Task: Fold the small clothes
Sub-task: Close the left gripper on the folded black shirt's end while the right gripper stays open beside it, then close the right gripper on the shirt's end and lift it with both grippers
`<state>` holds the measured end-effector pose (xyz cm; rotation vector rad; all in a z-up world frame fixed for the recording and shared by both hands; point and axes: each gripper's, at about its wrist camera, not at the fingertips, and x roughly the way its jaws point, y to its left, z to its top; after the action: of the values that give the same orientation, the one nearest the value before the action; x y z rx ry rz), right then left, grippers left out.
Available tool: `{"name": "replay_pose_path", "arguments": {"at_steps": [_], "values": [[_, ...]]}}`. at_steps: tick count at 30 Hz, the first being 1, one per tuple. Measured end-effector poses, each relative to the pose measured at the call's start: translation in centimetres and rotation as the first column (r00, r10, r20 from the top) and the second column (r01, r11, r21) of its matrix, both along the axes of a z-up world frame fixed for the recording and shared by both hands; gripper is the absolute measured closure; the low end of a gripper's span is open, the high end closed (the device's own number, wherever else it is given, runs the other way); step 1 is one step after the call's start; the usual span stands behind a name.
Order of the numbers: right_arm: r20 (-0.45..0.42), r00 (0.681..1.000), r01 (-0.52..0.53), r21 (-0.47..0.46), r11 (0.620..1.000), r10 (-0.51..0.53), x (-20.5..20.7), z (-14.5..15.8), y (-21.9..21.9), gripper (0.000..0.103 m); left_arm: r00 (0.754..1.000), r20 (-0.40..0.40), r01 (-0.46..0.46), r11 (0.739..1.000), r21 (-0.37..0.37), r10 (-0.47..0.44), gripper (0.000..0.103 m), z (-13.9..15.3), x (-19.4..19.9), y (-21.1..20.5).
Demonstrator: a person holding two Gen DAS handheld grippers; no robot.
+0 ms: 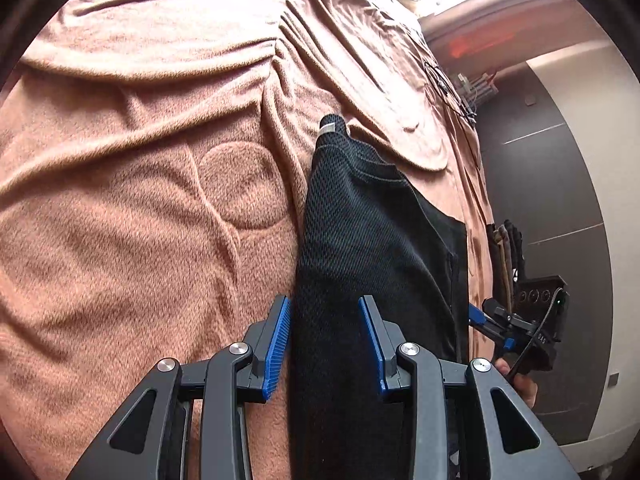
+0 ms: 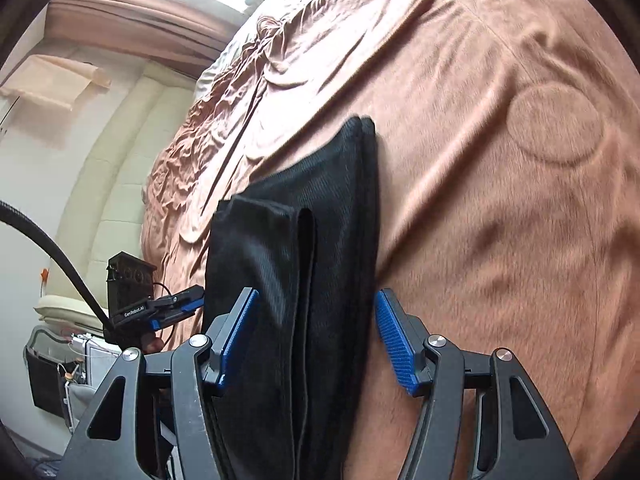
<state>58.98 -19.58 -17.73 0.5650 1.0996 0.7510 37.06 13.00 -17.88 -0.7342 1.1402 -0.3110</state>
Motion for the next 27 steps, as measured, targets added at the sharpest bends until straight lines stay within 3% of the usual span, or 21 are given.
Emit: {"name": "replay_pose_path", "arguments": {"at_steps": [11, 18, 27], "values": [[-0.001, 1.000, -0.023, -0.034, 0.999, 0.023, 2.1, -0.2, 0.8, 0.044, 1.000, 0.011, 0.002, 1.000, 0.017, -0.003, 0.066, 0.4, 4.0, 0.0], [-0.048, 0.994, -0.099, 0.030, 0.995, 0.100, 2.4, -0.7, 2.7, 0.044, 1.000, 0.010, 0.004, 1.000, 0.011, -0.004, 0.066, -0.1, 5.7, 0.1], [-0.046, 0.987, -0.153, 0.063, 0.986, 0.156, 2.6, -1.3, 4.9, 0.047, 1.000, 0.020, 0.010, 1.000, 0.008, -0.010, 0.066, -0.4, 7.5, 0.4]]}}
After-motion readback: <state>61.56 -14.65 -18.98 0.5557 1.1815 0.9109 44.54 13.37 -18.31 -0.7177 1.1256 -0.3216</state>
